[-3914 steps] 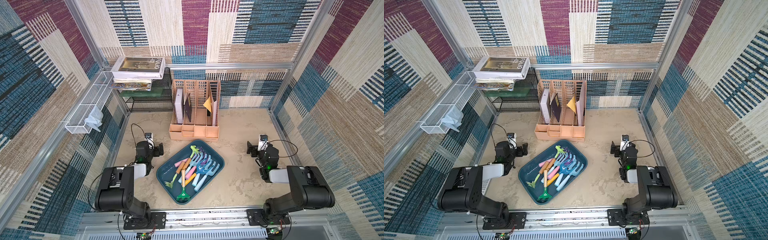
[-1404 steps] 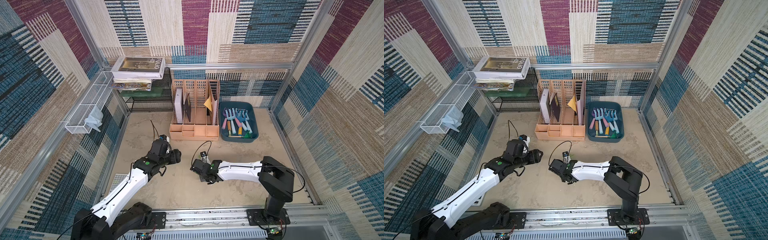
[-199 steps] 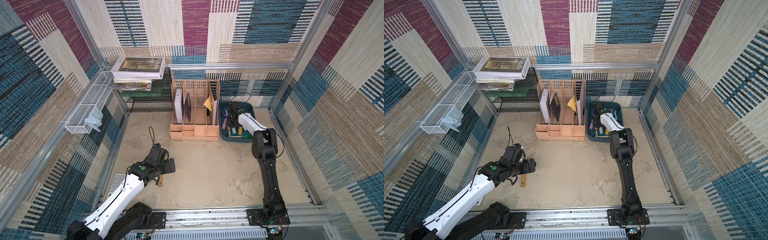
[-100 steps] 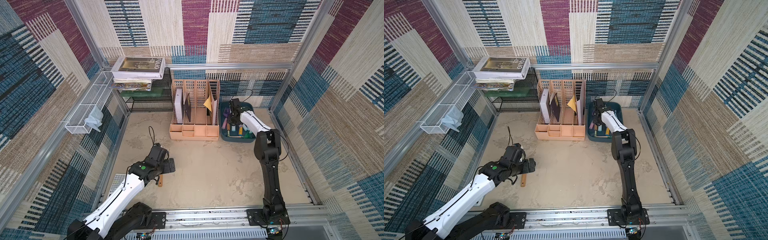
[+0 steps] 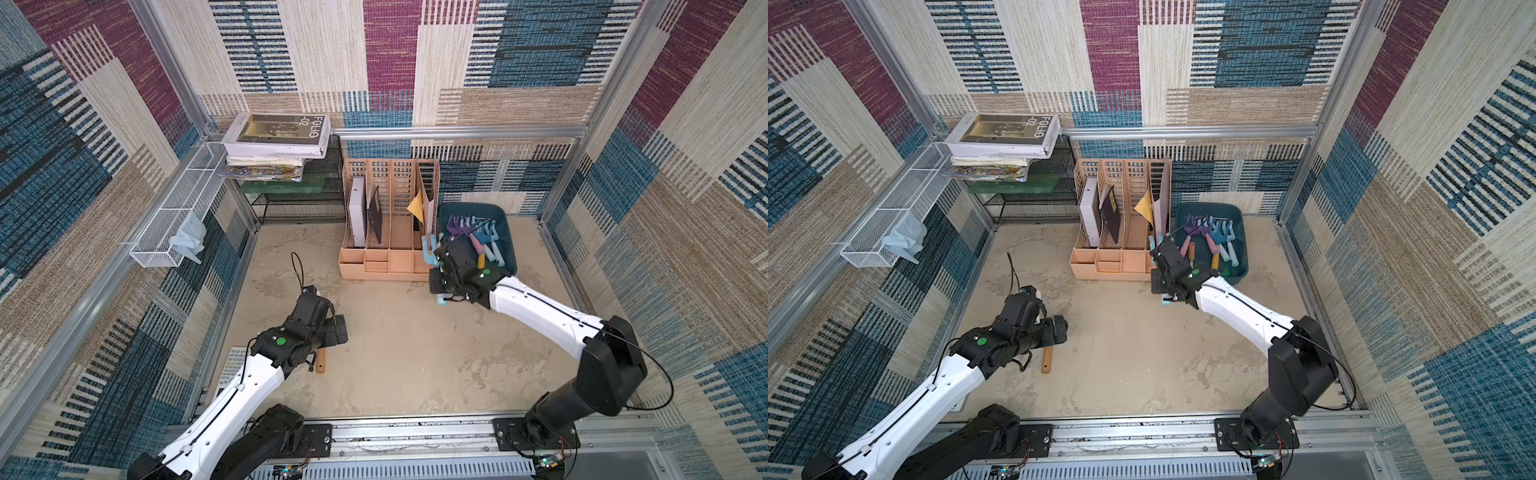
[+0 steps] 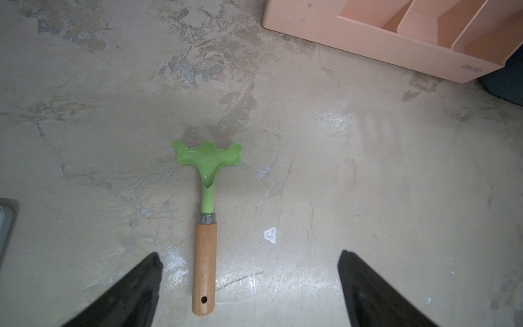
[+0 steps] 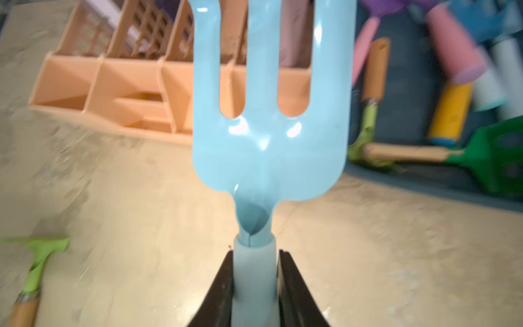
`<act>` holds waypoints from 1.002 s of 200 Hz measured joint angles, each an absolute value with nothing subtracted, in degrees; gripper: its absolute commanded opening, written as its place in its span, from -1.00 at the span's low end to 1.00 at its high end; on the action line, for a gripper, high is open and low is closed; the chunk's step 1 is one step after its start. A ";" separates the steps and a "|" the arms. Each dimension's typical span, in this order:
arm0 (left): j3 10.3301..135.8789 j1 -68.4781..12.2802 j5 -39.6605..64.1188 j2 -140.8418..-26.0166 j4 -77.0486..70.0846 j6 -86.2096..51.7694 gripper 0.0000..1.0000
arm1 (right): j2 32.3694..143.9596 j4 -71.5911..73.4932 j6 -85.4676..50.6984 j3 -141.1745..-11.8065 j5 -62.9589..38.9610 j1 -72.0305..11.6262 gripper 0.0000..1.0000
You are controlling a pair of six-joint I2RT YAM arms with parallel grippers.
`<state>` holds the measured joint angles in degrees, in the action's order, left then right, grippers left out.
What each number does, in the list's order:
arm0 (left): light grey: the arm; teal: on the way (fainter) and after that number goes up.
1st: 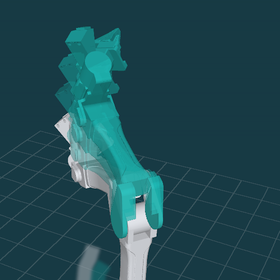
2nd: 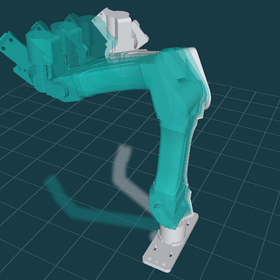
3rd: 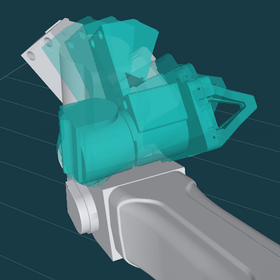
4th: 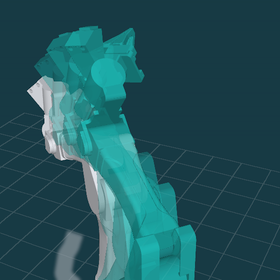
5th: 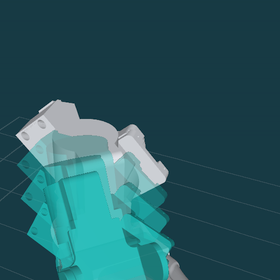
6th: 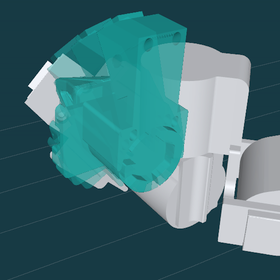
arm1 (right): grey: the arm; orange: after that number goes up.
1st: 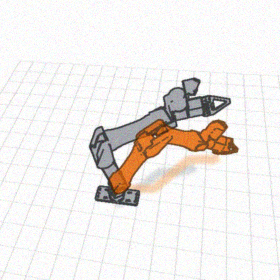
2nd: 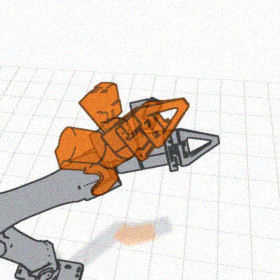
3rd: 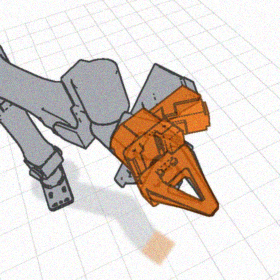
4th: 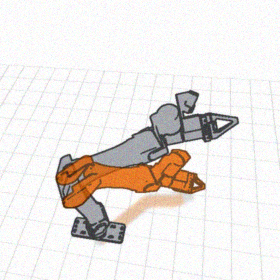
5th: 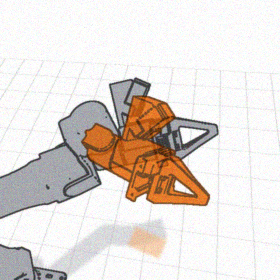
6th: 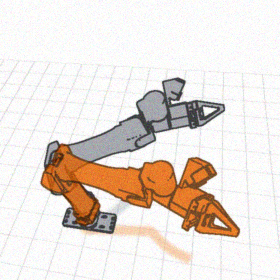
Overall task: Take the hand rake out of the storage box
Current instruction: Pick up the rake from the storage box, then place the rake at the center of the board.
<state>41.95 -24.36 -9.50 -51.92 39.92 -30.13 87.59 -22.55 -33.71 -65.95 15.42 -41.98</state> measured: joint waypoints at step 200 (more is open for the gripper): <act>41.25 -24.36 -10.63 -50.74 40.16 -31.09 0.98 | 110.93 -13.28 -53.74 -67.83 16.67 -67.33 -0.07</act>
<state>41.25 -24.36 -10.63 -50.74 40.16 -31.09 110.93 -13.28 -53.74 -67.83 16.67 -67.33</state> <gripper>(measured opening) 0.989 0.358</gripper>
